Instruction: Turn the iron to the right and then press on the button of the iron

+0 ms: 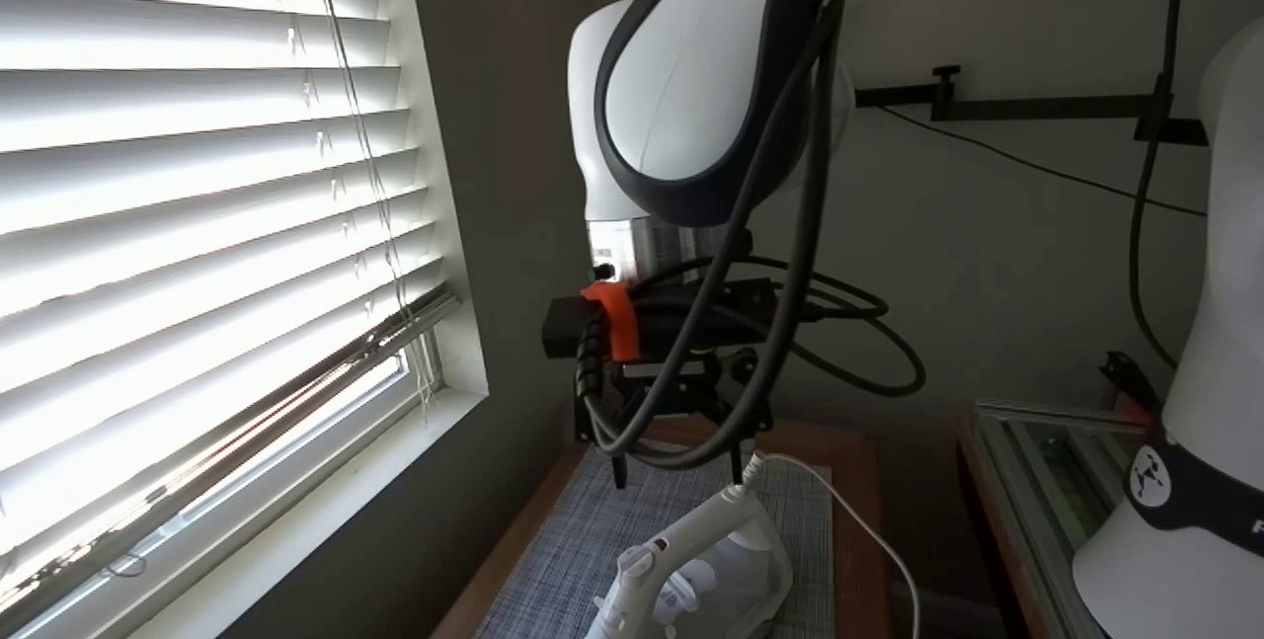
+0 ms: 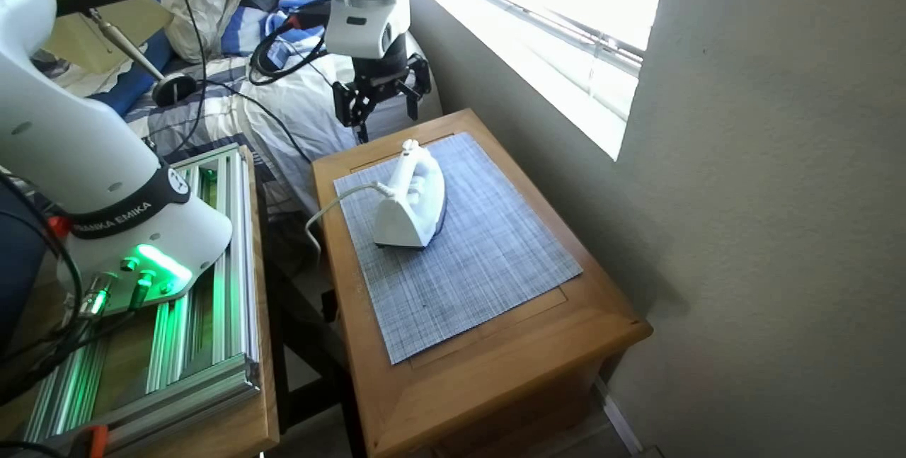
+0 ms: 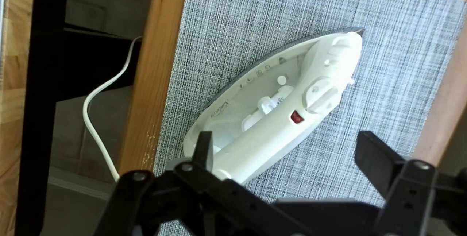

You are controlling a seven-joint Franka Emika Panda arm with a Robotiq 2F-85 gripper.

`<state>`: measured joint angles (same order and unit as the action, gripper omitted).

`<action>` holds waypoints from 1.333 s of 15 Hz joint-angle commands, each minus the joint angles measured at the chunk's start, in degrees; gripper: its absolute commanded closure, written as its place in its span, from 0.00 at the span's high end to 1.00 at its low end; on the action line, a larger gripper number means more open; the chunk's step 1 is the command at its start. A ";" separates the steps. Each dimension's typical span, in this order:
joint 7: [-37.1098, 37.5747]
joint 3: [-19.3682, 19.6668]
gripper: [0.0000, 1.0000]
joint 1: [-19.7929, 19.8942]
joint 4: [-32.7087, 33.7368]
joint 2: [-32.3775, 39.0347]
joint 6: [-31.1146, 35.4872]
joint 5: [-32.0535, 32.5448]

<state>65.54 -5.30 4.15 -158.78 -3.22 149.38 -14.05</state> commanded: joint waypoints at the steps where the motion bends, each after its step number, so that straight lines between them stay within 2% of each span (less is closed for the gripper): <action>1: -0.51 1.80 1.00 -1.88 0.04 4.53 4.49 -3.83; 8: -3.65 2.15 1.00 -2.57 0.10 9.83 7.15 -12.59; 18: -8.75 1.29 1.00 -2.19 0.16 12.72 10.12 -23.23; 20: -10.67 -0.09 1.00 -0.87 0.09 12.93 11.31 -25.77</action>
<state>58.42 -4.12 2.73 -158.69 8.59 157.96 -34.98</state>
